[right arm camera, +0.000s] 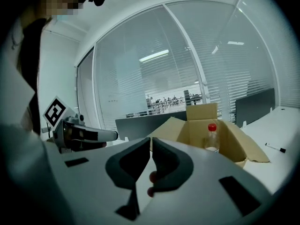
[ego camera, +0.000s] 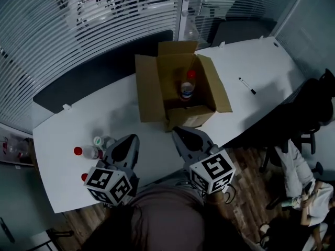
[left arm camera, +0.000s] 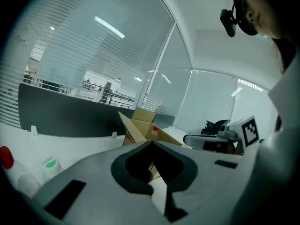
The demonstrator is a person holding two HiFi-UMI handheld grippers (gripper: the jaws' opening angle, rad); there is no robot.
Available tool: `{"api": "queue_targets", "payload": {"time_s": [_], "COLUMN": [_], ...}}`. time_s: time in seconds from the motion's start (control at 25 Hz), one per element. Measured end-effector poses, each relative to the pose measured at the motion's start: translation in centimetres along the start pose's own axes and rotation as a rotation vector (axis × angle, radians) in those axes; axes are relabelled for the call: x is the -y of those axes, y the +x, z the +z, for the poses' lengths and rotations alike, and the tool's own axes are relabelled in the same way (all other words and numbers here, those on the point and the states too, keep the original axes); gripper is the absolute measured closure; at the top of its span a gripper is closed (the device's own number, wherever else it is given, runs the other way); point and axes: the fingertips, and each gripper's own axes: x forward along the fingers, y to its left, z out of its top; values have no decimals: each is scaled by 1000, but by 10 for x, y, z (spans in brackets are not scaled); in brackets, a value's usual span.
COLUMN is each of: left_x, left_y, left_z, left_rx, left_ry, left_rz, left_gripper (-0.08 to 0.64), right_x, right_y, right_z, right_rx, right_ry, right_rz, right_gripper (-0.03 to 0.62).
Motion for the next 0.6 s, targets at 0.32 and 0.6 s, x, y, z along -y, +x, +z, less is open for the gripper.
{"api": "queue_targets", "payload": {"time_s": [0.32,0.6], "left_x": [16,21], "left_y": [28,44], "left_z": [1,2], "left_rx": [-12,-10], "left_ry": [21,11], "left_rz": [-44,-37], "left_gripper": [551,552], "right_x": [29,51], "right_y": [-10,-10], "right_z": [0,5], "right_rx": [5,13], "right_ry": [10,-1], "right_rz": [-45,-56], "right_gripper": [558,558]}}
